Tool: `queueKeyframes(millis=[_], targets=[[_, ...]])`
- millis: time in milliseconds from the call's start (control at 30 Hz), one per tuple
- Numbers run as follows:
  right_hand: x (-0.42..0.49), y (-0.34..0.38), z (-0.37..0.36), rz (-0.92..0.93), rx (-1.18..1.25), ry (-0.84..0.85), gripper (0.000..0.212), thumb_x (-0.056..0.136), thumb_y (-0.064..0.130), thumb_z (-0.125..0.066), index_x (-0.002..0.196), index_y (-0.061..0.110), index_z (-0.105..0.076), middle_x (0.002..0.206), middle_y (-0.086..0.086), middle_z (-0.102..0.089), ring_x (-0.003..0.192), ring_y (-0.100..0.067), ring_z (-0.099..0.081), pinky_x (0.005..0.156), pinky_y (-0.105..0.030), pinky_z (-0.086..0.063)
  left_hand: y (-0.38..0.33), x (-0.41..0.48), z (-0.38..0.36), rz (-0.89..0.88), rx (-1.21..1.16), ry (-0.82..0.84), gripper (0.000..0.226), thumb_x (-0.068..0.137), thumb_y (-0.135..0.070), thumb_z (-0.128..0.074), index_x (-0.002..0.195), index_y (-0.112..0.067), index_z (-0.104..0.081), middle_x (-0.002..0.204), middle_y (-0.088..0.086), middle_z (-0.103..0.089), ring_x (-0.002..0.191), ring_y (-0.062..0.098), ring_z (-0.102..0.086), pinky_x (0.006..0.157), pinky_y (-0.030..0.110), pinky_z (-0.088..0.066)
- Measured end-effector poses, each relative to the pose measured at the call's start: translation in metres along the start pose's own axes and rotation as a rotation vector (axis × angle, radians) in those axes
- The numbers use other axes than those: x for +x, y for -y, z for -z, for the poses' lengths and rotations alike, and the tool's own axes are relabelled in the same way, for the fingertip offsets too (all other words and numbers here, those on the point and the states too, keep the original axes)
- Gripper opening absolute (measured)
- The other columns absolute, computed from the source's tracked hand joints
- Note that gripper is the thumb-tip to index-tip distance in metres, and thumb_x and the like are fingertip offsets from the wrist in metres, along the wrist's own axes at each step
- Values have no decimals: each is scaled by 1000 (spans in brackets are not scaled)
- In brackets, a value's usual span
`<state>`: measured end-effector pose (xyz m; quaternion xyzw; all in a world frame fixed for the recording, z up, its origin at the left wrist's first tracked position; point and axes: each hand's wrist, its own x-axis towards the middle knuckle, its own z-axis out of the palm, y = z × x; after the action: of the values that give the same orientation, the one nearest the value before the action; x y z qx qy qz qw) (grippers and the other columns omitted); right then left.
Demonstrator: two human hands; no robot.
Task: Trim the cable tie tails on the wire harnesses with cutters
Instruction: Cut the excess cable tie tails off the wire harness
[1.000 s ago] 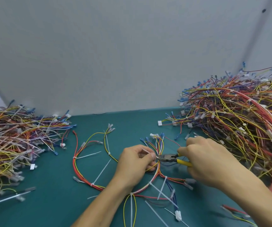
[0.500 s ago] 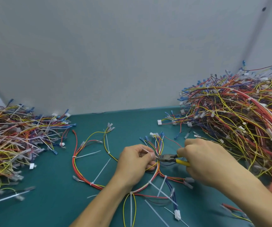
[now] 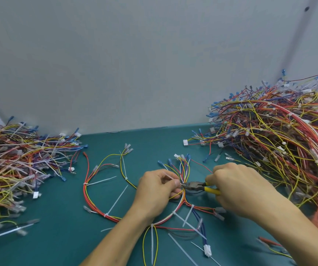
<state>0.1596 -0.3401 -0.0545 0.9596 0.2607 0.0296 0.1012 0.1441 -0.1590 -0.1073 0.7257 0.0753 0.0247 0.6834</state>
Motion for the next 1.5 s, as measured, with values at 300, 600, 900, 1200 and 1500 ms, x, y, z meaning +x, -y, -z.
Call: queueKeyframes(millis=[300, 600, 900, 1200, 1500], targets=[[1, -1, -6, -12, 15, -35, 21, 89, 28, -50, 106, 26, -62, 105, 4, -55, 102, -29, -58, 67, -29, -36, -1, 0, 1, -1, -15, -25, 18, 88, 7, -57, 77, -6, -63, 60, 4, -66, 59, 17, -65, 62, 27, -58], [1, -15, -6, 4, 171, -76, 7, 89, 39, -48, 86, 33, -44, 89, 10, -40, 105, -23, -54, 68, -29, -35, -12, -1, 7, 36, -205, -20, 29, 98, -2, -37, 82, -3, -61, 74, 10, -67, 67, 23, -69, 61, 29, -57], [-2, -24, 3, -10, 181, -58, 22, 83, 34, -53, 72, 31, -34, 82, 10, -40, 88, -17, -45, 64, -27, -32, -19, -14, 21, -445, 642, 358, 27, 75, -6, -67, 86, -31, -68, 57, -10, -36, 54, 7, -35, 57, 15, -31], [-9, -29, 16, -35, 170, 131, 16, 78, 32, -54, 68, 23, -46, 79, -2, -55, 79, -26, -54, 69, -39, -50, -8, -13, 6, -562, 661, 370, 17, 77, -19, -78, 94, -18, -74, 87, -15, -61, 74, -12, -51, 69, 4, -32], [-20, -29, 25, -20, 142, 234, 25, 79, 31, -57, 61, 21, -44, 65, 1, -48, 69, -25, -51, 65, -36, -49, 1, -10, -6, -402, 567, 232, 13, 83, -14, -70, 87, -20, -60, 69, -14, -67, 61, -6, -56, 68, 11, -42]])
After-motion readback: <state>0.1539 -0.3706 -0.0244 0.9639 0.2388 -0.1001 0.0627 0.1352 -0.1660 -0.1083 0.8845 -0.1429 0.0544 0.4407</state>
